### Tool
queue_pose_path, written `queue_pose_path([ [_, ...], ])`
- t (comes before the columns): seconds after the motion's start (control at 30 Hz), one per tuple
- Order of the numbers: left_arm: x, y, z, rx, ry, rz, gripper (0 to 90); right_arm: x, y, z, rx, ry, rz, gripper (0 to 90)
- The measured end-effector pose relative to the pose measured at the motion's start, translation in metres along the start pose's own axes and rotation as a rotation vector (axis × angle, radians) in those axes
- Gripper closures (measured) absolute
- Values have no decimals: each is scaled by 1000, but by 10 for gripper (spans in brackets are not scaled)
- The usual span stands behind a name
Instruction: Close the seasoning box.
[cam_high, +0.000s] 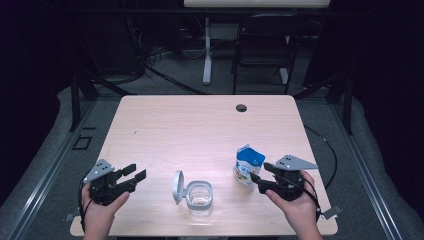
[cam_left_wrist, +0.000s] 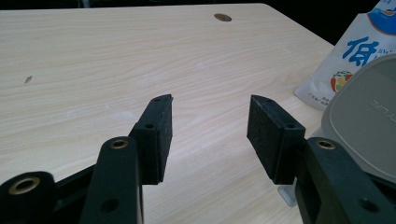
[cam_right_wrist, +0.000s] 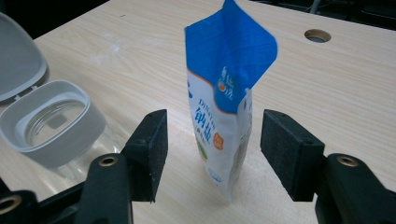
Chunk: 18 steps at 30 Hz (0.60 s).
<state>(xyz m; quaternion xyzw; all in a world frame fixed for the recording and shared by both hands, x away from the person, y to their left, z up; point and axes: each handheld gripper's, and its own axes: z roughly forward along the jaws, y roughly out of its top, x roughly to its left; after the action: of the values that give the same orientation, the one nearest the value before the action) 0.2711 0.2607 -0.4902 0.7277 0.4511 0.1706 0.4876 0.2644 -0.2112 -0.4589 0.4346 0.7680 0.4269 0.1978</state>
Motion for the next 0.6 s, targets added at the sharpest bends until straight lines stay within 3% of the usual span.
queue_pose_path([
  [0.27, 2, -1, 1, 5, 4, -6, 509, -7, 2, 15, -9, -1, -7, 390],
  [0.6, 3, -3, 3, 5, 2, -21, 507, -4, -3, 34, -14, -11, -7, 389],
])
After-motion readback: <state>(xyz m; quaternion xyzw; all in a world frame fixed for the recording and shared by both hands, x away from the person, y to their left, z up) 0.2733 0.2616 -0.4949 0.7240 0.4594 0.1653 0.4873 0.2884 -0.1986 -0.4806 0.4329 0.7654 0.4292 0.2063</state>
